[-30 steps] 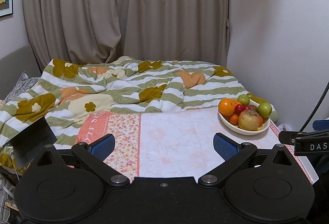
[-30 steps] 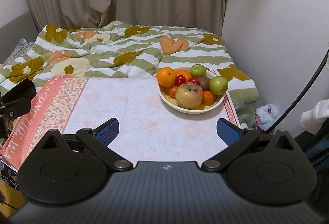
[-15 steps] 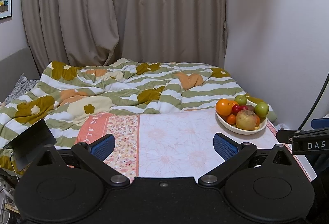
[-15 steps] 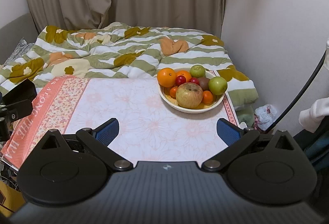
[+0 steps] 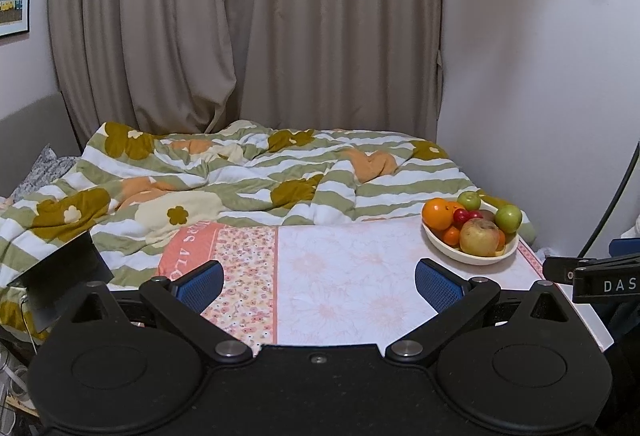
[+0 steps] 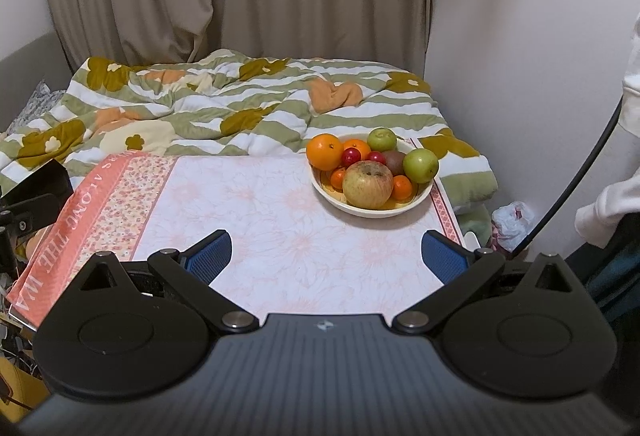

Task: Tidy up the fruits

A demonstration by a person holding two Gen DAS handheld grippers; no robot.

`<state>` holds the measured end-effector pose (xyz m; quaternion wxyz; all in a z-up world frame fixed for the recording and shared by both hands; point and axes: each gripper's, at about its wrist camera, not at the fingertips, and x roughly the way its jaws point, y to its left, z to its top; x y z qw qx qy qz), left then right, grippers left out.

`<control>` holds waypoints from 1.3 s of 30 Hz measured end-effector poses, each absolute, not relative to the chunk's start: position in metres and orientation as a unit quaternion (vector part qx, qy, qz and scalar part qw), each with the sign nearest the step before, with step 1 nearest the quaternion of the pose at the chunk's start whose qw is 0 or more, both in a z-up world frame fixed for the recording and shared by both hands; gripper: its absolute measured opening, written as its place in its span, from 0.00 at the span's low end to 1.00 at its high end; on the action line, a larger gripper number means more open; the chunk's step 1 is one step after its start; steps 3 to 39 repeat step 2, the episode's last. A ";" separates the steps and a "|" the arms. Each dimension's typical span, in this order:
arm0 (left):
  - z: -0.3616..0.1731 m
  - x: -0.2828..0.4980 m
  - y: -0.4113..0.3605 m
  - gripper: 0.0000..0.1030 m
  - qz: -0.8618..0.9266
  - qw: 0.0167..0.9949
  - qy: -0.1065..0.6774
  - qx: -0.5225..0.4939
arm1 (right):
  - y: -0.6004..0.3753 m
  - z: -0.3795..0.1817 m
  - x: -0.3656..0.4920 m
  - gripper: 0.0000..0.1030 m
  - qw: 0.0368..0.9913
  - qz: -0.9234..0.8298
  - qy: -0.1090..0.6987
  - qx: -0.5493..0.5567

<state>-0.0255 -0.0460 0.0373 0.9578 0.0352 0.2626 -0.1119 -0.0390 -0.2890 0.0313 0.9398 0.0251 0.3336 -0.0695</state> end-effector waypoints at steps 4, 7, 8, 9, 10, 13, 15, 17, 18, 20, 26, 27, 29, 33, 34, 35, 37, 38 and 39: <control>0.036 -0.027 -0.045 1.00 -0.112 0.958 0.260 0.037 | -0.287 0.029 -0.043 1.00 0.939 -0.071 0.334 0.029; 0.036 -0.027 -0.045 1.00 -0.112 0.958 0.260 0.037 | -0.287 0.029 -0.043 1.00 0.939 -0.071 0.334 0.029; 0.036 -0.027 -0.045 1.00 -0.112 0.958 0.260 0.037 | -0.287 0.029 -0.043 1.00 0.939 -0.071 0.334 0.029; 0.036 -0.027 -0.045 1.00 -0.112 0.958 0.260 0.037 | -0.287 0.029 -0.043 1.00 0.939 -0.071 0.334 0.029; 0.036 -0.027 -0.045 1.00 -0.112 0.958 0.260 0.037 | -0.287 0.029 -0.043 1.00 0.939 -0.071 0.334 0.029; 0.036 -0.027 -0.045 1.00 -0.112 0.958 0.260 0.037 | -0.287 0.029 -0.043 1.00 0.939 -0.071 0.334 0.029; 0.036 -0.027 -0.045 1.00 -0.112 0.958 0.260 0.037 | -0.287 0.029 -0.043 1.00 0.939 -0.071 0.334 0.029; 0.036 -0.027 -0.045 1.00 -0.112 0.958 0.260 0.037 | -0.287 0.029 -0.043 1.00 0.939 -0.071 0.334 0.029; 0.036 -0.027 -0.045 1.00 -0.112 0.958 0.260 0.037 | -0.287 0.029 -0.043 1.00 0.939 -0.071 0.334 0.029; 0.036 -0.027 -0.045 1.00 -0.112 0.958 0.260 0.037 | -0.287 0.029 -0.043 1.00 0.939 -0.071 0.334 0.029; 0.036 -0.027 -0.045 1.00 -0.112 0.958 0.260 0.037 | -0.287 0.029 -0.043 1.00 0.939 -0.071 0.334 0.029; 0.036 -0.027 -0.045 1.00 -0.112 0.958 0.260 0.037 | -0.287 0.029 -0.043 1.00 0.939 -0.071 0.334 0.029; 0.036 -0.027 -0.045 1.00 -0.112 0.958 0.260 0.037 | -0.287 0.029 -0.043 1.00 0.939 -0.071 0.334 0.029; 0.036 -0.027 -0.045 1.00 -0.112 0.958 0.260 0.037 | -0.287 0.029 -0.043 1.00 0.939 -0.071 0.334 0.029; 0.036 -0.027 -0.045 1.00 -0.112 0.958 0.260 0.037 | -0.287 0.029 -0.043 1.00 0.939 -0.071 0.334 0.029; 0.036 -0.027 -0.045 1.00 -0.112 0.958 0.260 0.037 | -0.287 0.029 -0.043 1.00 0.939 -0.071 0.334 0.029; 0.036 -0.027 -0.045 1.00 -0.112 0.958 0.260 0.037 | -0.287 0.029 -0.043 1.00 0.939 -0.071 0.334 0.029; 0.036 -0.027 -0.045 1.00 -0.112 0.958 0.260 0.037 | -0.287 0.029 -0.043 1.00 0.939 -0.071 0.334 0.029; 0.036 -0.027 -0.045 1.00 -0.112 0.958 0.260 0.037 | -0.287 0.029 -0.043 1.00 0.939 -0.071 0.334 0.029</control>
